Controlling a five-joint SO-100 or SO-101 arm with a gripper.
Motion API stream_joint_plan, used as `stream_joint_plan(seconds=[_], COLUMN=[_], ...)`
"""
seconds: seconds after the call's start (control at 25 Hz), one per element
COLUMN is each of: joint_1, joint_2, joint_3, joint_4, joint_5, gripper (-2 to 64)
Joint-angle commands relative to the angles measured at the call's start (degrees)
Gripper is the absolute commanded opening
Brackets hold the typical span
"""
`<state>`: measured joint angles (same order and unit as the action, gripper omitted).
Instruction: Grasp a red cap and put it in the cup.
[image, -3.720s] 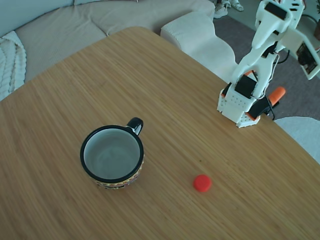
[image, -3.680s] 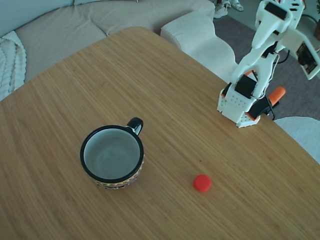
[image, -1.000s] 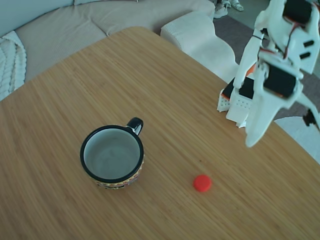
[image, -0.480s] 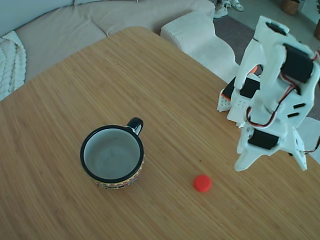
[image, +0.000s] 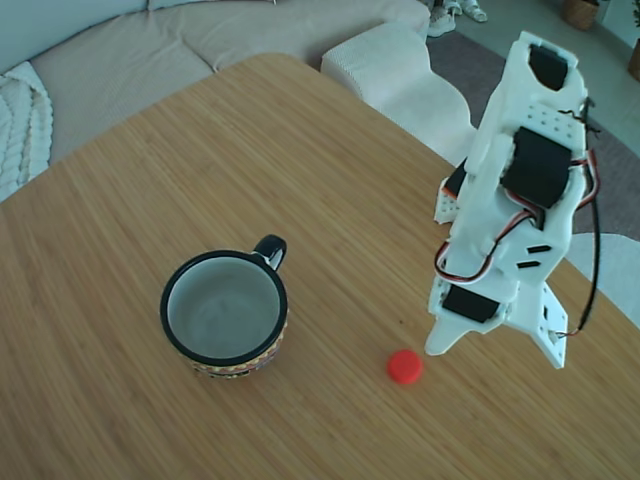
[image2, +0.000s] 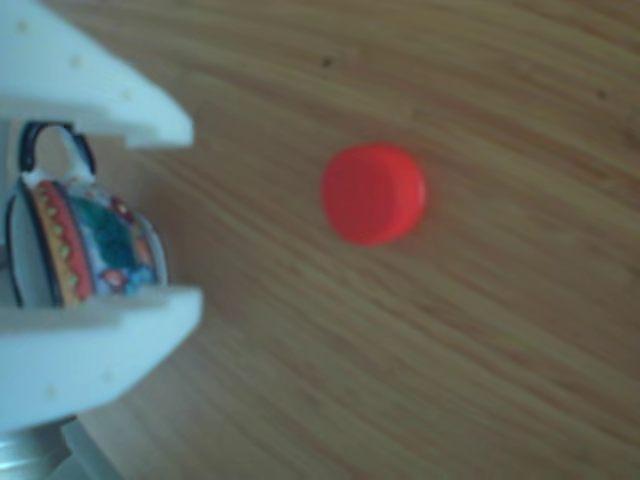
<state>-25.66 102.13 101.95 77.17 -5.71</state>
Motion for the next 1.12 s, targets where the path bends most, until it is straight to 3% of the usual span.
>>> stream_joint_plan(seconds=[0.0, 0.32, 0.8, 1.08], joint_1=[0.97, 4.83, -4.13, -4.13], joint_2=[0.26, -5.10, -11.78, -11.78], joint_3=[-0.26, 2.02, -2.02, 1.85], joint_4=[-0.35, -6.42, -6.94, -11.95], joint_5=[-1.67, -3.25, -2.99, -3.25], gripper=[14.1, 14.1, 14.1, 14.1])
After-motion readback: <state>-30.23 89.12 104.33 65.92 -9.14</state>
